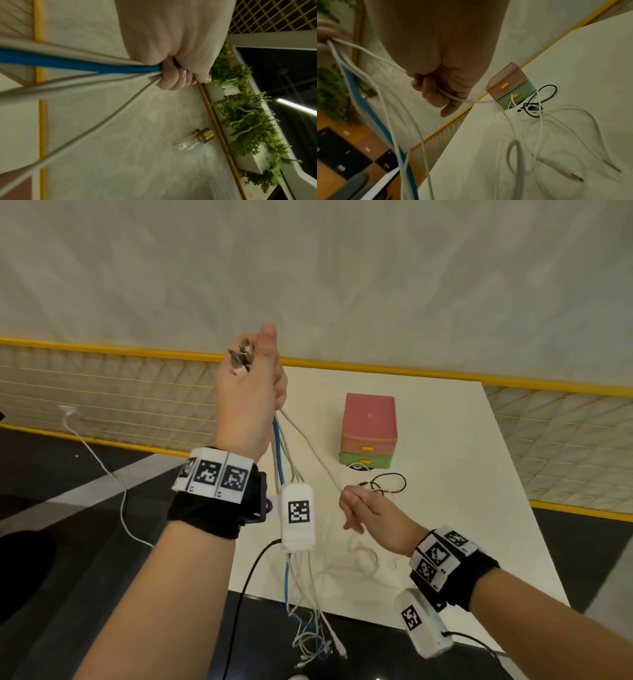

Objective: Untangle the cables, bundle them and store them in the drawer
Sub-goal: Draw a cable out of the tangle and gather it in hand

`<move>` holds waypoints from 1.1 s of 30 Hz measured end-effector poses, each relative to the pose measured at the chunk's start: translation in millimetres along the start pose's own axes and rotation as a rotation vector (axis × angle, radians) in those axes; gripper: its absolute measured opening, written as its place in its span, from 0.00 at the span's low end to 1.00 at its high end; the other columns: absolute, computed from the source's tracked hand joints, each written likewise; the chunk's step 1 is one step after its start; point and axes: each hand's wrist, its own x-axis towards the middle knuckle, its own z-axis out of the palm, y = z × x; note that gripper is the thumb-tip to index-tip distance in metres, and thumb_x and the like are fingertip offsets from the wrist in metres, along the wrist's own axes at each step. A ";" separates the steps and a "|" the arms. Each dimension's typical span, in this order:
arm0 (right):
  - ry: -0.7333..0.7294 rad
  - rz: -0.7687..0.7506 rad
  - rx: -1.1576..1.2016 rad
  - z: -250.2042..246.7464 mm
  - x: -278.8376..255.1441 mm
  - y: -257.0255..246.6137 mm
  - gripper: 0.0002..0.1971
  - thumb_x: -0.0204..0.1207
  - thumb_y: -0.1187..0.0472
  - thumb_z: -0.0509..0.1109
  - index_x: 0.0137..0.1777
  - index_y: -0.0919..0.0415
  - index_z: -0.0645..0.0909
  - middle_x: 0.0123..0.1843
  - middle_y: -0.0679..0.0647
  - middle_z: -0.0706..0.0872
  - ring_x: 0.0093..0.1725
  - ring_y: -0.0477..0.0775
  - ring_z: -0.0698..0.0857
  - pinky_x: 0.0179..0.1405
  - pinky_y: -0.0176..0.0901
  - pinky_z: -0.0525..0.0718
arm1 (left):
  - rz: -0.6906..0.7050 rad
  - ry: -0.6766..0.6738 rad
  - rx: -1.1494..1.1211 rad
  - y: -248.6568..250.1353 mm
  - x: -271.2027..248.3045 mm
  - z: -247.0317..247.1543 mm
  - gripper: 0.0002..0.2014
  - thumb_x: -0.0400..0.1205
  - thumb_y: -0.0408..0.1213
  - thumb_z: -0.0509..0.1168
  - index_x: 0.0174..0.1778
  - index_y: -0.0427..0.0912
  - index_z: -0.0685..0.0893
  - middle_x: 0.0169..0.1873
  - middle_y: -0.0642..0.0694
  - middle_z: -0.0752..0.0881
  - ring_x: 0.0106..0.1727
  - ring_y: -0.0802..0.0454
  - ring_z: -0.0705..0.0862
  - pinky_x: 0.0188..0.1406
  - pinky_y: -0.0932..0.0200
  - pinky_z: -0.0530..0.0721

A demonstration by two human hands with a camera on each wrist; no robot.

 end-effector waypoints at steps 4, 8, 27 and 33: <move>-0.077 -0.001 -0.118 4.4 -6.1 -0.4 0.13 0.87 0.59 0.51 0.50 0.60 0.77 0.41 0.52 0.84 0.52 0.53 0.87 0.55 0.36 0.79 | -0.081 -0.094 0.061 7.2 -2.9 4.5 0.16 0.86 0.45 0.62 0.33 0.47 0.68 0.19 0.55 0.66 0.18 0.59 0.61 0.14 0.67 0.58; 0.026 -0.107 0.041 -1.9 7.4 -39.7 0.20 0.84 0.58 0.58 0.76 0.54 0.65 0.68 0.46 0.78 0.70 0.39 0.76 0.70 0.34 0.75 | -0.230 -0.224 0.183 -13.3 -25.6 11.8 0.16 0.85 0.45 0.64 0.33 0.46 0.71 0.18 0.55 0.68 0.18 0.58 0.63 0.15 0.67 0.61; -0.642 0.250 -0.078 88.7 -15.8 -4.5 0.14 0.84 0.67 0.56 0.66 0.71 0.74 0.55 0.59 0.84 0.51 0.44 0.83 0.55 0.36 0.79 | -0.176 -0.048 0.107 24.7 -46.1 -38.9 0.12 0.87 0.42 0.61 0.38 0.45 0.73 0.18 0.56 0.67 0.18 0.61 0.61 0.14 0.68 0.57; -0.563 0.208 -0.388 66.6 -10.1 -4.5 0.38 0.76 0.74 0.61 0.83 0.55 0.50 0.83 0.52 0.62 0.81 0.50 0.62 0.71 0.30 0.60 | -0.240 -0.091 0.170 16.9 -59.6 -48.6 0.16 0.86 0.45 0.63 0.33 0.45 0.71 0.19 0.55 0.68 0.18 0.59 0.62 0.14 0.68 0.60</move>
